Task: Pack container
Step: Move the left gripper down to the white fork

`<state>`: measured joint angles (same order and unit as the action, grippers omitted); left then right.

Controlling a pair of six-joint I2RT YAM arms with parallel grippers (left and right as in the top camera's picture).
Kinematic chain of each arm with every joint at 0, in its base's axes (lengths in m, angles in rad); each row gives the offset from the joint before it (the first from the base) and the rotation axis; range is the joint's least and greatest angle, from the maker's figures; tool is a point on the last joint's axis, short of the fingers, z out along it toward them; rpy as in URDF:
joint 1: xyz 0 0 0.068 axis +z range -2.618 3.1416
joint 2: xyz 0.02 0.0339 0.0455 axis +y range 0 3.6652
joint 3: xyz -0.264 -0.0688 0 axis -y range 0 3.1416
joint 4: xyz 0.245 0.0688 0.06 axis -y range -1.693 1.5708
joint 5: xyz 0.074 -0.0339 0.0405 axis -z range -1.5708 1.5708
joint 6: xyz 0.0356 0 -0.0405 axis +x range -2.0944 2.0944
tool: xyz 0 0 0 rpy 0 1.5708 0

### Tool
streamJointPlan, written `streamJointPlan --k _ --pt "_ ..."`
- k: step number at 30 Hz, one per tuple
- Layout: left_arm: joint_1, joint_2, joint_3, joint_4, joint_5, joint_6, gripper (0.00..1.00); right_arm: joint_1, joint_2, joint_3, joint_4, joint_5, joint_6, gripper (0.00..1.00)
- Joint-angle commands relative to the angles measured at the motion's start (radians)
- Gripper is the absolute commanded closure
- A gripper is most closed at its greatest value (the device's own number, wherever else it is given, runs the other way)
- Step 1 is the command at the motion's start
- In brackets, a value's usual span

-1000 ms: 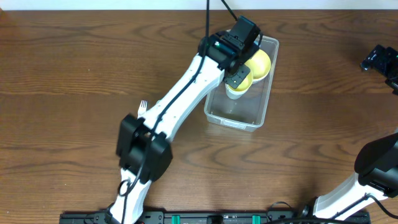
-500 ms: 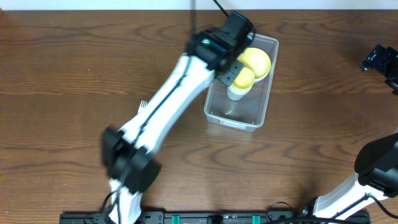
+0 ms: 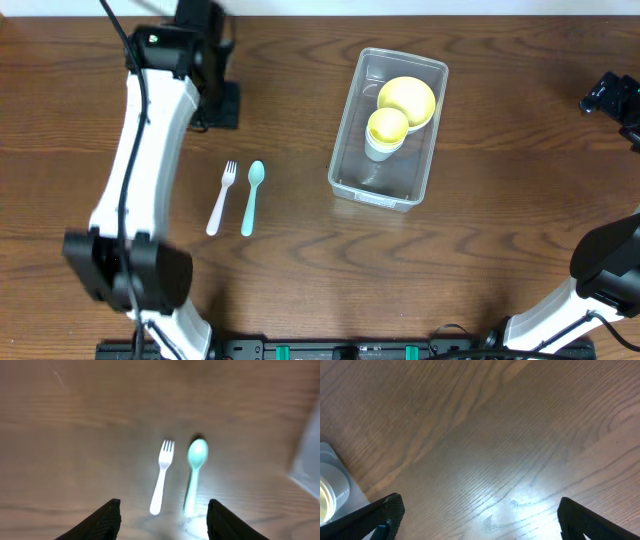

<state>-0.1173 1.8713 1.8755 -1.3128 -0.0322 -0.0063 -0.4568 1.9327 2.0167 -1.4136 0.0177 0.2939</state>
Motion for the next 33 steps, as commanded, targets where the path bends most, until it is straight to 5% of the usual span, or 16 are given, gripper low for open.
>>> streamJointPlan --k 1,8,26,29,33 --pt "0.050 0.063 -0.140 0.048 0.085 0.043 0.48 -0.001 0.005 -0.001 0.000 0.001 0.009 0.01" --pt "0.062 0.142 -0.366 0.188 0.085 0.118 0.63 -0.001 0.005 -0.001 0.000 0.001 0.009 0.01" --pt "0.062 0.147 -0.611 0.407 0.067 0.117 0.57 -0.001 0.005 -0.001 0.000 0.001 0.009 0.01" --pt "0.062 0.146 -0.610 0.402 0.068 0.097 0.77 -0.001 0.005 -0.001 0.000 0.001 0.009 0.01" --pt "0.062 0.125 -0.575 0.336 0.069 0.086 0.91 -0.001 0.005 -0.001 0.000 0.001 0.009 0.01"
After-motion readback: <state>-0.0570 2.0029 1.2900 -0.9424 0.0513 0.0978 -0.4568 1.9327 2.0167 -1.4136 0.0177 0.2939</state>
